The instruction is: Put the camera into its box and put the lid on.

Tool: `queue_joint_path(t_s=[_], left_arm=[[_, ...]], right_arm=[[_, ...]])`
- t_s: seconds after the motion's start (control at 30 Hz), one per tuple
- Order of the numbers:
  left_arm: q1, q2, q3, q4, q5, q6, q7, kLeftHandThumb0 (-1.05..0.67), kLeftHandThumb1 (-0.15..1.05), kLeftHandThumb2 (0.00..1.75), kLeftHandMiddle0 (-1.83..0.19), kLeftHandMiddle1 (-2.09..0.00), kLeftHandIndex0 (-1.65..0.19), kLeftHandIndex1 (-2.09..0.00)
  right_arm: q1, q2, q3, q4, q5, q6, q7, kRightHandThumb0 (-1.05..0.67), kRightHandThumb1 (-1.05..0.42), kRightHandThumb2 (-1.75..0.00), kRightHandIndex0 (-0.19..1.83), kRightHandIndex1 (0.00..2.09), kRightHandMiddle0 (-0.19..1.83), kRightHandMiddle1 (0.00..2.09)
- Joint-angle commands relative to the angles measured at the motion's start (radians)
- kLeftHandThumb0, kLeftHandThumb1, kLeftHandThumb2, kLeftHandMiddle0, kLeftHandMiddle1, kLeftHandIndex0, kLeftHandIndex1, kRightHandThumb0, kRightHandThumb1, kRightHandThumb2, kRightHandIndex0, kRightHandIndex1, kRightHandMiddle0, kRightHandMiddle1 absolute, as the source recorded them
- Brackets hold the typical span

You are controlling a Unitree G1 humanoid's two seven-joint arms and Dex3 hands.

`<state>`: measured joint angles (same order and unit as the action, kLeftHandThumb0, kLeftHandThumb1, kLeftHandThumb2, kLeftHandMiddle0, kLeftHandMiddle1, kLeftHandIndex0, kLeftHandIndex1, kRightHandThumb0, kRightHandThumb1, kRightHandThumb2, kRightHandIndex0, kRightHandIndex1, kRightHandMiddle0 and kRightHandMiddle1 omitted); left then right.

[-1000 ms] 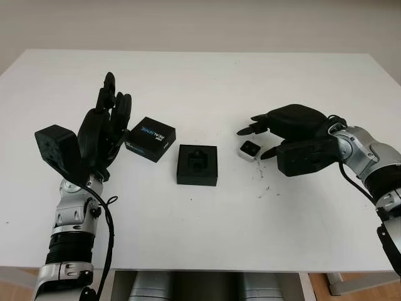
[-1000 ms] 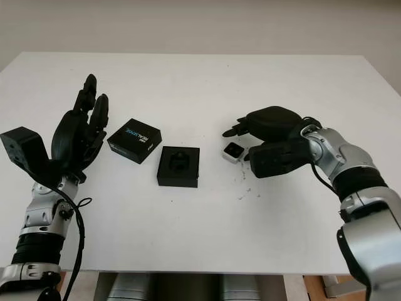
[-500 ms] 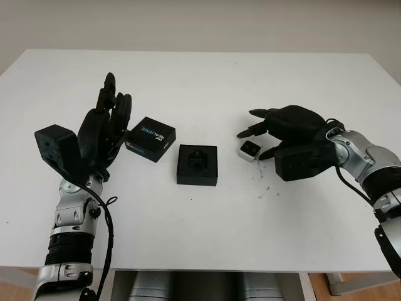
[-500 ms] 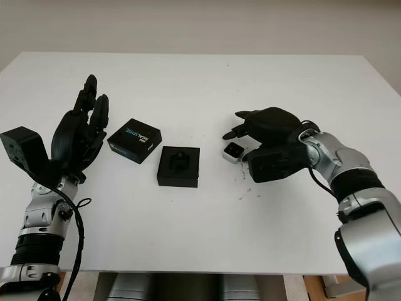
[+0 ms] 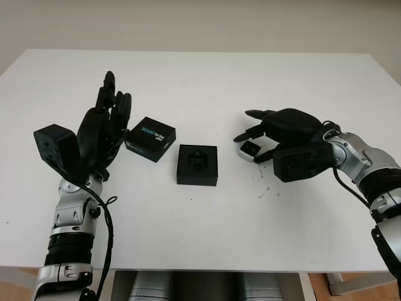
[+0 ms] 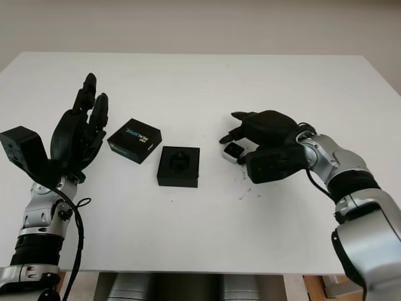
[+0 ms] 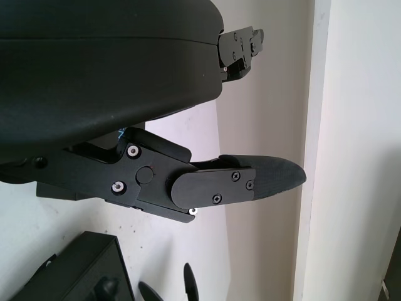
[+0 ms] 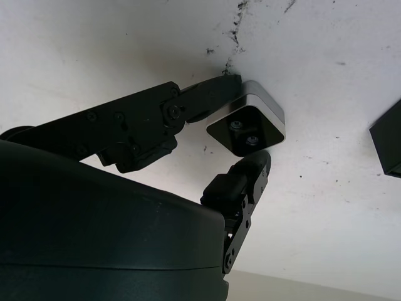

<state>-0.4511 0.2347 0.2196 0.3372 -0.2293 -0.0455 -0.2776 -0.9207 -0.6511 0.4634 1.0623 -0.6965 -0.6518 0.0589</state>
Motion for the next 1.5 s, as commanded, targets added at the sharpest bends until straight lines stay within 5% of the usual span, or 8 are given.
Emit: queue_joint_path(t_s=[0.0,0.27,0.33,0.43,1.03,1.47], left_arm=[[0.007,0.011,0.001,-0.010,0.001,0.002,0.000,-0.68,1.05,0.45,0.19,0.00,0.19,0.00],[0.005,0.011,-0.001,-0.009,0.003,0.005,-0.001,-0.67,1.05,0.46,0.19,0.00,0.19,0.00],[0.005,0.012,-0.003,-0.008,0.006,0.001,-0.002,-0.67,1.05,0.47,0.19,0.00,0.19,0.00],[0.002,0.009,-0.002,-0.005,0.002,0.002,-0.003,-0.67,1.05,0.46,0.19,0.00,0.19,0.00],[0.012,0.008,-0.007,-0.028,0.008,0.015,0.012,-0.67,1.05,0.44,0.19,0.00,0.19,0.00],[0.017,0.011,-0.008,-0.023,0.011,0.009,0.003,-0.68,1.05,0.43,0.19,-0.02,0.19,-0.03]], right_arm=[[0.002,0.004,0.000,0.009,0.004,-0.004,-0.001,-0.34,-0.91,-0.05,0.14,0.06,0.79,0.08],[0.001,-0.010,0.008,0.002,-0.021,0.002,-0.029,-0.33,-0.92,-0.06,0.17,0.06,0.84,0.22],[0.001,-0.014,0.015,0.001,-0.037,0.005,-0.045,-0.34,-0.94,-0.06,0.19,0.06,0.50,0.96],[-0.003,-0.021,0.030,-0.004,-0.064,0.015,-0.049,-0.33,-0.96,-0.06,0.20,0.06,0.32,1.32],[-0.008,-0.025,0.046,0.003,-0.100,0.032,-0.064,-0.36,-0.95,-0.05,0.24,0.06,0.30,1.40],[0.025,0.019,-0.070,0.040,0.114,0.079,0.098,-0.36,-0.93,-0.05,0.23,0.05,0.35,1.42]])
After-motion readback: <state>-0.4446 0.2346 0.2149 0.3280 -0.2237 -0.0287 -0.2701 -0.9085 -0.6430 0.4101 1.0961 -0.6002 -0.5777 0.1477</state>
